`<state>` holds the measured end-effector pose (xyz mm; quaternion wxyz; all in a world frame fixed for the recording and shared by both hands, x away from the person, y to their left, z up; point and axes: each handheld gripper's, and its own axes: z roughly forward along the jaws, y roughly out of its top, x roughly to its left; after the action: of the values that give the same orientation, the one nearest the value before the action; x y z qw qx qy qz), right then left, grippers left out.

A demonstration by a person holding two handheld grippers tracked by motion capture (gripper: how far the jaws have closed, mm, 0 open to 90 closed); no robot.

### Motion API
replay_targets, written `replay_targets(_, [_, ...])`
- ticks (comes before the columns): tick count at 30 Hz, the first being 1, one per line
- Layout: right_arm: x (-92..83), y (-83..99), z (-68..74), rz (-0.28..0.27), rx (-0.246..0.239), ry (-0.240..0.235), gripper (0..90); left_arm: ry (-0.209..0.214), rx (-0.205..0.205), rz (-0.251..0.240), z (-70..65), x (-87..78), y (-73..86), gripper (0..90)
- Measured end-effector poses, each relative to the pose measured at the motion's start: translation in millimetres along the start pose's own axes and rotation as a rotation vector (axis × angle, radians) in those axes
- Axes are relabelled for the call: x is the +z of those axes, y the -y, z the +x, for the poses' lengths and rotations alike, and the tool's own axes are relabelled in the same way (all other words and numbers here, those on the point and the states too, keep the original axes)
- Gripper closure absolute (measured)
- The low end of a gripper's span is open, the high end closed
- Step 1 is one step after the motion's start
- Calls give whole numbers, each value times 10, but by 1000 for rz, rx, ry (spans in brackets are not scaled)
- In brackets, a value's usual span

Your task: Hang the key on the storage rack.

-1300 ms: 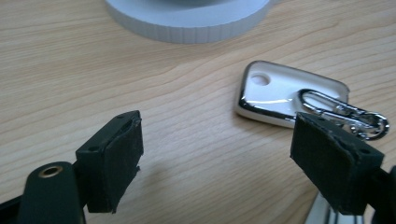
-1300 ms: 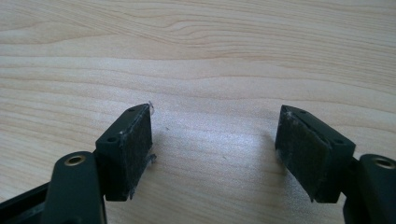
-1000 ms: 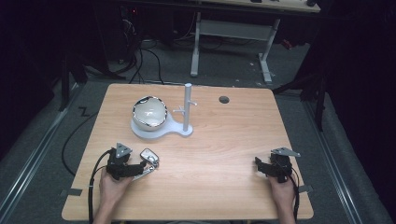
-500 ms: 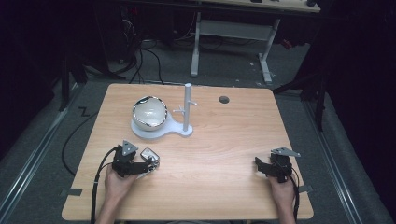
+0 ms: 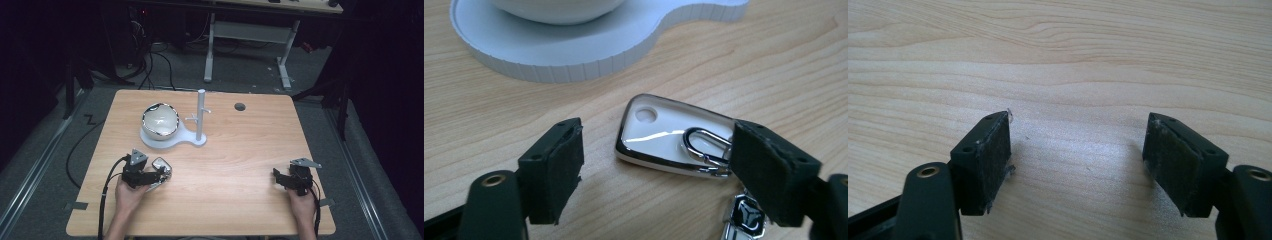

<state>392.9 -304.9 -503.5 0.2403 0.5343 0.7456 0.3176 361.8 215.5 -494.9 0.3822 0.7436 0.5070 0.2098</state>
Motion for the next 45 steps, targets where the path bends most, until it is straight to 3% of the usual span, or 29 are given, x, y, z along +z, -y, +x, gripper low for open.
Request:
replay_targets(8, [0,0,0,0,0,0,275,-27,-41,10,72,65,-117,384])
replay_targets(11, [0,0,0,0,1,0,275,-21,-96,-3,123,100,-123,449])
replay_targets(13, [0,0,0,0,1,0,275,-30,-111,13,152,130,-114,476])
replay_targets(19, [0,0,0,0,0,0,275,-39,-94,30,169,153,-97,572])
replay_targets(29, [0,0,0,0,0,0,276,40,-102,18,193,179,-91,759])
replay_targets(35, [0,0,0,0,0,0,275,31,-93,18,204,177,-88,849])
replay_targets(45, [0,0,0,0,1,0,275,-36,-24,11,143,155,-87,890])
